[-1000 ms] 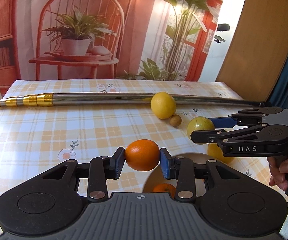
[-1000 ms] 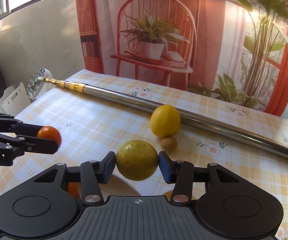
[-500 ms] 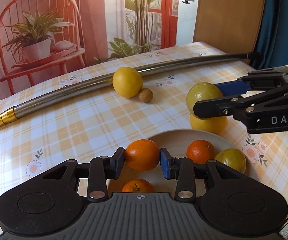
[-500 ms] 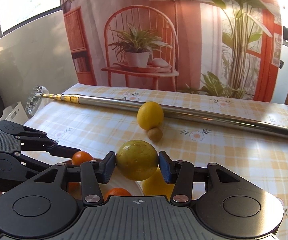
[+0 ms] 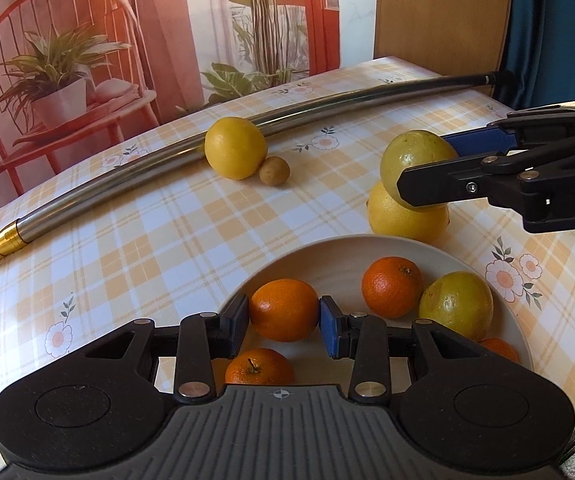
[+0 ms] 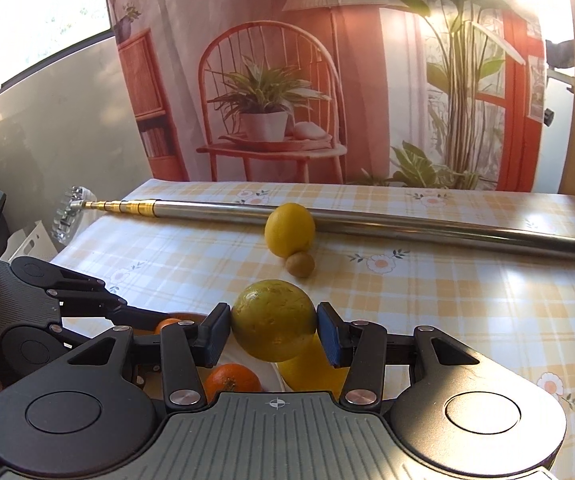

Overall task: Organize fruits
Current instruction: 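Open the left tool over the plate while the right tool carries the citrus toward it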

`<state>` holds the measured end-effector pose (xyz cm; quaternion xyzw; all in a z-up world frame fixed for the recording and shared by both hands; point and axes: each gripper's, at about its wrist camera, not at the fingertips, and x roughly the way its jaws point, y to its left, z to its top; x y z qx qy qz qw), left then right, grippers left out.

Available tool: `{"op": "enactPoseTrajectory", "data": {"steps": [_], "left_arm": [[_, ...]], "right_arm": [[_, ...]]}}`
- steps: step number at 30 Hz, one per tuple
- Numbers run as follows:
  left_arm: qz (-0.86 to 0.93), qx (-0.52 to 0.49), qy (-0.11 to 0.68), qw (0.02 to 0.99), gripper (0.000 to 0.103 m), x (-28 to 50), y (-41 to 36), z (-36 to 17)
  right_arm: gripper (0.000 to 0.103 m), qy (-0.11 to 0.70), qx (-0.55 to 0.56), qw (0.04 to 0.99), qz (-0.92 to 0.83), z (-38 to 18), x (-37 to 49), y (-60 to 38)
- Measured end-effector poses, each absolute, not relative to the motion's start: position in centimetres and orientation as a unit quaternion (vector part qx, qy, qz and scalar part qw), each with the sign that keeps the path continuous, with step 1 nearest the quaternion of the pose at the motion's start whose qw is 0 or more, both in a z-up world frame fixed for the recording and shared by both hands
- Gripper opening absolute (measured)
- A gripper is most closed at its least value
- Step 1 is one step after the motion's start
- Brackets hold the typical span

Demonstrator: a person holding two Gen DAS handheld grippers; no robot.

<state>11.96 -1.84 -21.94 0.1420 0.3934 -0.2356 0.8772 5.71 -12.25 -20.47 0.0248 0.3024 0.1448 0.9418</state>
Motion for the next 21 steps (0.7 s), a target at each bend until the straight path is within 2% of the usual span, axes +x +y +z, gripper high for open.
{"op": "enactPoseTrajectory", "data": {"steps": [7, 12, 19, 21], "left_arm": [[-0.235, 0.128, 0.398, 0.878, 0.040, 12.1, -1.6, -22.0], [-0.239, 0.091, 0.397, 0.881, 0.049, 12.1, -0.6, -21.2], [-0.213, 0.024, 0.397, 0.892, 0.050, 10.7, 2.2, -18.9], [-0.204, 0.006, 0.393, 0.897, 0.053, 9.7, 3.1, -18.3]], "right_arm": [[0.043, 0.306, 0.029, 0.941, 0.144, -20.5, 5.4, -12.2], [0.043, 0.307, 0.028, 0.940, 0.145, -20.3, 4.9, -11.9], [0.043, 0.309, 0.017, 0.938, 0.158, -19.7, 3.8, -10.9], [0.043, 0.311, 0.017, 0.935, 0.166, -19.5, 3.4, -10.4]]}}
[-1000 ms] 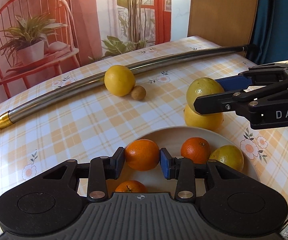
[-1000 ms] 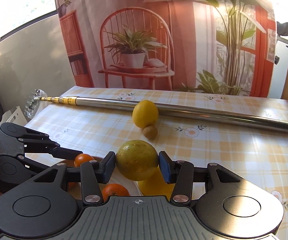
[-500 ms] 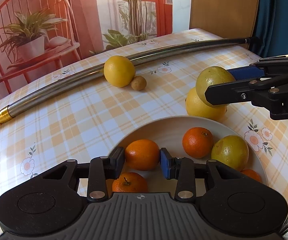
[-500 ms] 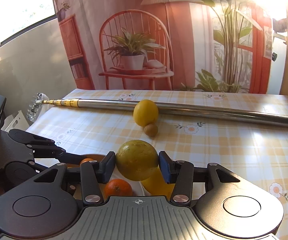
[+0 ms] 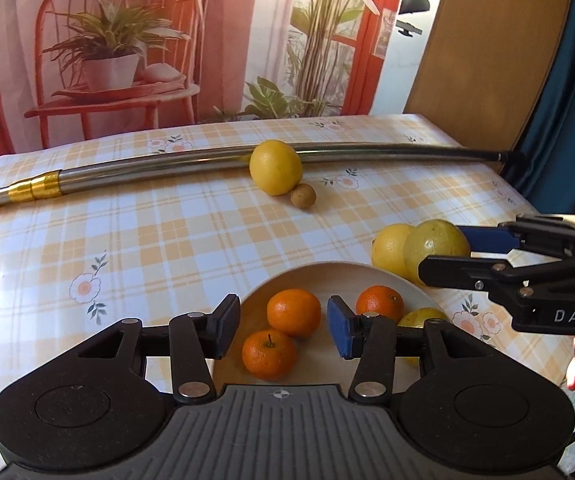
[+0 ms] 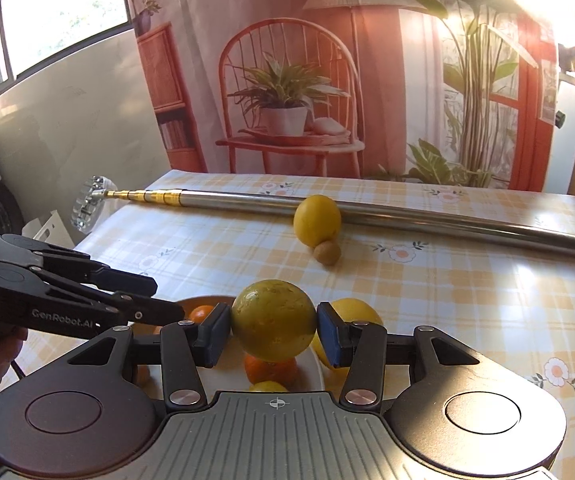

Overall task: Organize fruits
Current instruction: 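Open the left tool over the plate while the right tool carries the citrus toward it, then lower the yellow-green citrus into the plate and open the right tool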

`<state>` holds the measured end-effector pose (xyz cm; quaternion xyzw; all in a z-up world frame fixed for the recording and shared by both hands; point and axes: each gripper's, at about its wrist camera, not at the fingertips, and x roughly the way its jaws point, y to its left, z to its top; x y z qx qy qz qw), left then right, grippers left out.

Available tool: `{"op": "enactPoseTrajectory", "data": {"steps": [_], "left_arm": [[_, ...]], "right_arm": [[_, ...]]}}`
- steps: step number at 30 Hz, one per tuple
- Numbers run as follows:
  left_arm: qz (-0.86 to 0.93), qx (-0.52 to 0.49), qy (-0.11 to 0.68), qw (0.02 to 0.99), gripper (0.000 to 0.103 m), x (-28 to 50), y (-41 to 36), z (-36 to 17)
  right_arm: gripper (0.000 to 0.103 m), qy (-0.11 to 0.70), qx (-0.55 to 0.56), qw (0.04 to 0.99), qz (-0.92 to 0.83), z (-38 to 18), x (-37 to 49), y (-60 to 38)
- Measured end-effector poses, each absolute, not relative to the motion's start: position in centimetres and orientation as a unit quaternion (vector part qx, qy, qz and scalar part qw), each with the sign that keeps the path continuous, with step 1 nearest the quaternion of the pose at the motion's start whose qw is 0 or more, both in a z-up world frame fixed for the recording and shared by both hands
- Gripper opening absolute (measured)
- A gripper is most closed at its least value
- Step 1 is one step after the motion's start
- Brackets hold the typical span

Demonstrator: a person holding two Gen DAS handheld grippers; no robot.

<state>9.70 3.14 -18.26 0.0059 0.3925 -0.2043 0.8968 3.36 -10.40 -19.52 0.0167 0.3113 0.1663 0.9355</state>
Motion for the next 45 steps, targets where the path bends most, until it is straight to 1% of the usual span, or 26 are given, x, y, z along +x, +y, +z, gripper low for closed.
{"op": "enactPoseTrajectory", "data": {"steps": [3, 13, 15, 20, 30, 45], "left_arm": [[-0.185, -0.013, 0.386, 0.904, 0.056, 8.4, 4.3, -17.6], [-0.155, -0.028, 0.372, 0.915, 0.059, 5.9, 5.9, -16.6], [-0.154, -0.030, 0.370, 0.916, 0.064, 5.4, 6.2, -16.5], [-0.147, -0.041, 0.363, 0.919, 0.069, 3.6, 7.5, -16.5], [-0.139, -0.056, 0.356, 0.923, 0.069, 2.8, 8.5, -16.5], [-0.136, -0.052, 0.367, 0.919, 0.069, 3.0, 8.3, -17.1]], "right_arm": [[0.043, 0.320, 0.013, 0.930, 0.179, -19.5, 2.7, -9.5], [0.044, 0.348, -0.017, 0.914, 0.211, -20.3, 0.1, -5.9], [0.044, 0.357, -0.021, 0.910, 0.209, -20.5, -0.3, -5.5], [0.044, 0.373, -0.028, 0.903, 0.213, -21.1, -1.5, -4.8], [0.044, 0.410, -0.046, 0.886, 0.210, -22.3, -1.9, -3.6], [0.045, 0.452, -0.021, 0.866, 0.213, -23.6, -1.6, -4.0]]}}
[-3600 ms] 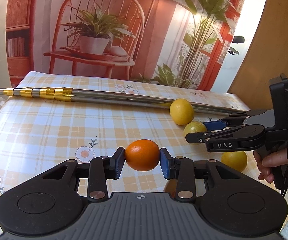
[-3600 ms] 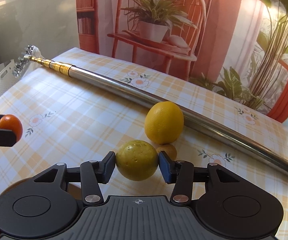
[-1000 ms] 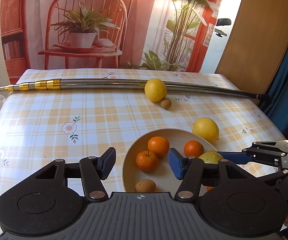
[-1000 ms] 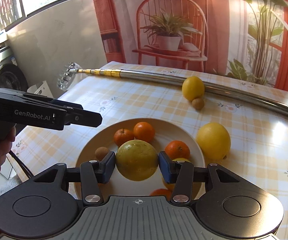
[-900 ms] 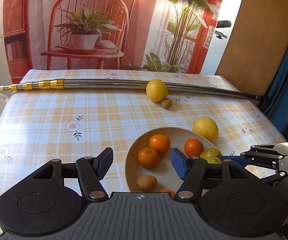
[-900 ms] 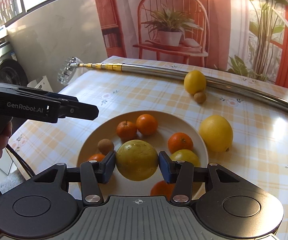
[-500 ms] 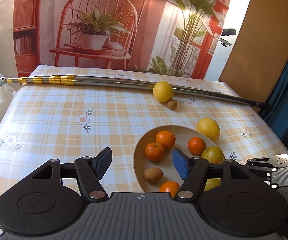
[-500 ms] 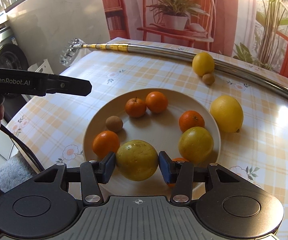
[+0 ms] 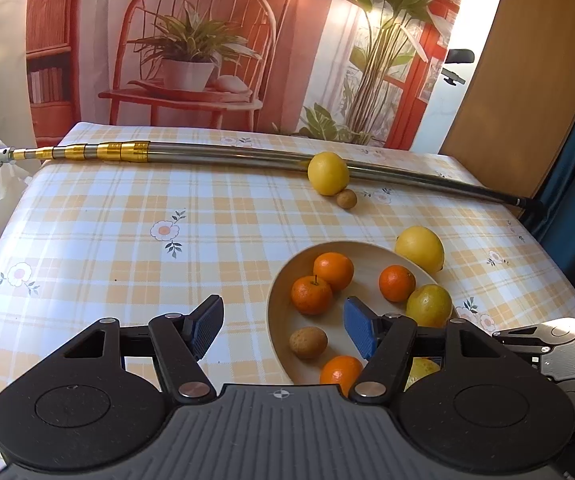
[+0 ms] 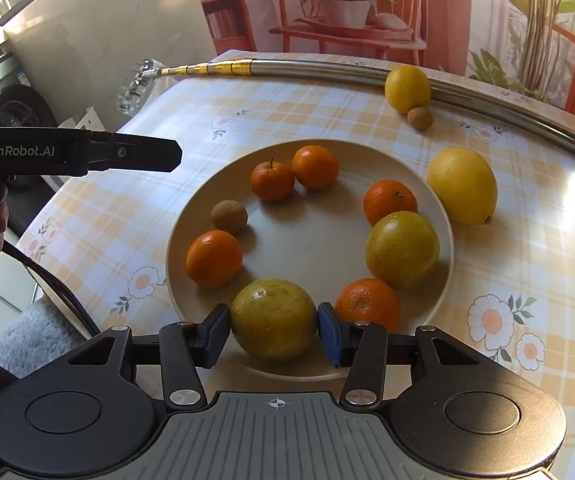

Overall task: Organize fruits
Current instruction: 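Lower the yellow-green citrus into the plate and open the right tool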

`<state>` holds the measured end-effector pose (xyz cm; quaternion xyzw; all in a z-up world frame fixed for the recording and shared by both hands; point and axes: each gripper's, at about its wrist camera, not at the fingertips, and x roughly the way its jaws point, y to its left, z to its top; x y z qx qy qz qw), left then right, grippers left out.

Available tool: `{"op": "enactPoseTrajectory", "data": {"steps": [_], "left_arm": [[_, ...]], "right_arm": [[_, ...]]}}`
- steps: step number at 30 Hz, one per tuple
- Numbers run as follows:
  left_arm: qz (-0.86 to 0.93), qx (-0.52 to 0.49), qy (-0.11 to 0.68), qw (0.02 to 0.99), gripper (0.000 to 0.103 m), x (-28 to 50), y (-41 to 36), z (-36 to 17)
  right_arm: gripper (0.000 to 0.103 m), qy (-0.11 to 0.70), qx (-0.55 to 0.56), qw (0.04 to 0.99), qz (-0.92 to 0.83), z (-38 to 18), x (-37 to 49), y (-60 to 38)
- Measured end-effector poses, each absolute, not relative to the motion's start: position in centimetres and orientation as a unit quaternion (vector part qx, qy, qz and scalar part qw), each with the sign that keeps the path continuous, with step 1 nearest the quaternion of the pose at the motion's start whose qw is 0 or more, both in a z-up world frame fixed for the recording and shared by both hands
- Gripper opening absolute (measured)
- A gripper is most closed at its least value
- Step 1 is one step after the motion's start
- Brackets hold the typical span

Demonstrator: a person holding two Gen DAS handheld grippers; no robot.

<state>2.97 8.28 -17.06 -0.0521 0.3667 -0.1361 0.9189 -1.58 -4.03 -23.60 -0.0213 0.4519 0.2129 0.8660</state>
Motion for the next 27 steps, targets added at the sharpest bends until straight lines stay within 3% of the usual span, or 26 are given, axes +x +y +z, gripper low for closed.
{"op": "enactPoseTrajectory", "data": {"steps": [9, 12, 27], "left_arm": [[-0.134, -0.052, 0.370, 0.918, 0.069, 3.0, 8.3, -17.2], [-0.134, -0.052, 0.370, 0.918, 0.069, 3.0, 8.2, -17.2], [-0.131, -0.049, 0.374, 0.917, 0.069, 3.0, 8.1, -17.4]], "right_arm": [[0.045, 0.448, -0.021, 0.867, 0.216, -23.5, -1.7, -4.0], [0.054, 0.441, -0.026, 0.871, 0.214, -23.3, -1.8, -3.9], [0.057, 0.396, -0.030, 0.894, 0.209, -22.1, -2.2, -4.5]]}}
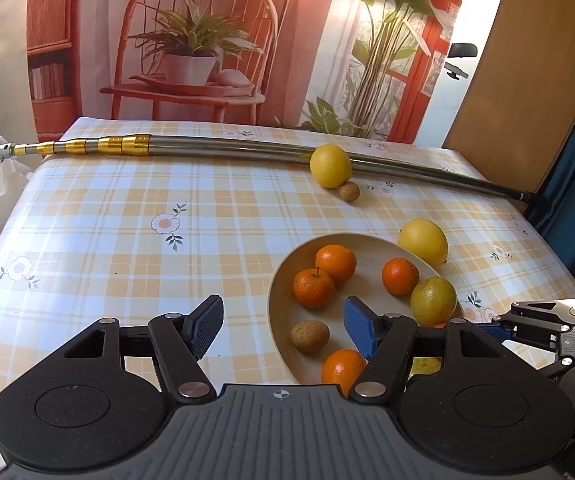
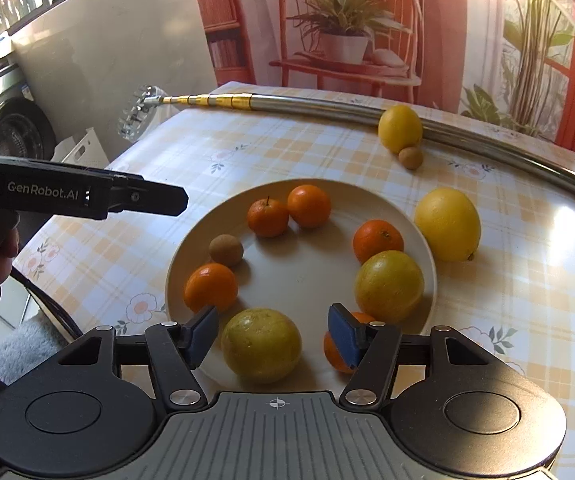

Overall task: Organize fruits
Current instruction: 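Lower the yellow-green citrus into the plate and open the right tool, then grasp a lemon by the pole with the right tool while the left tool moves toward the small kiwi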

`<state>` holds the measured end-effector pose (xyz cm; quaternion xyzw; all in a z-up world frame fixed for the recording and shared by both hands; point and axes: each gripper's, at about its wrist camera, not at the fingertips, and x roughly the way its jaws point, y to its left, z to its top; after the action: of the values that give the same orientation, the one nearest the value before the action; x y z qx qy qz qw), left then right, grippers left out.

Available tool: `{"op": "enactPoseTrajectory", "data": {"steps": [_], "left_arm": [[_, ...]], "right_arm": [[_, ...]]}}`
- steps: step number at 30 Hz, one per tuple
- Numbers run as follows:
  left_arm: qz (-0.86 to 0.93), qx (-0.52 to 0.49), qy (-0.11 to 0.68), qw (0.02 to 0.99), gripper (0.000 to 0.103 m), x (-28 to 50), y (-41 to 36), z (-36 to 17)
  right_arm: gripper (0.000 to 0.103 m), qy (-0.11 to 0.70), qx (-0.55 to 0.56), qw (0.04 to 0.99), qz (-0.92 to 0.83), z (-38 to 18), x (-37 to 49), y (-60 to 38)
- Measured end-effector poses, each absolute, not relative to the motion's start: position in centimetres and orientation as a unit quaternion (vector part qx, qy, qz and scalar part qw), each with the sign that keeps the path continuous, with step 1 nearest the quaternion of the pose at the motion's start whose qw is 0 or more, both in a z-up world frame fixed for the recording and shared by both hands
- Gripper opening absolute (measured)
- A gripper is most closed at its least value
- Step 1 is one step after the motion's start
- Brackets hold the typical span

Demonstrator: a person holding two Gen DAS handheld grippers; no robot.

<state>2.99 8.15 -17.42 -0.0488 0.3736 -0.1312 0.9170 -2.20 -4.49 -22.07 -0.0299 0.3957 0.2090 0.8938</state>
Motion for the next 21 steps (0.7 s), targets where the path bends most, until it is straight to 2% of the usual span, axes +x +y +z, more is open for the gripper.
{"op": "enactPoseTrajectory", "data": {"steps": [11, 21], "left_arm": [[-0.133, -0.042, 0.369, 0.919, 0.069, 3.4, 8.0, -17.0], [-0.120, -0.044, 0.330, 0.935, 0.069, 6.1, 9.4, -13.5]], "right_arm": [[0.059, 0.338, 0.004, 0.922, 0.190, -19.7, -1.9, -6.9], [0.059, 0.296, 0.035, 0.943, 0.150, -16.8, 0.6, -11.3]]}}
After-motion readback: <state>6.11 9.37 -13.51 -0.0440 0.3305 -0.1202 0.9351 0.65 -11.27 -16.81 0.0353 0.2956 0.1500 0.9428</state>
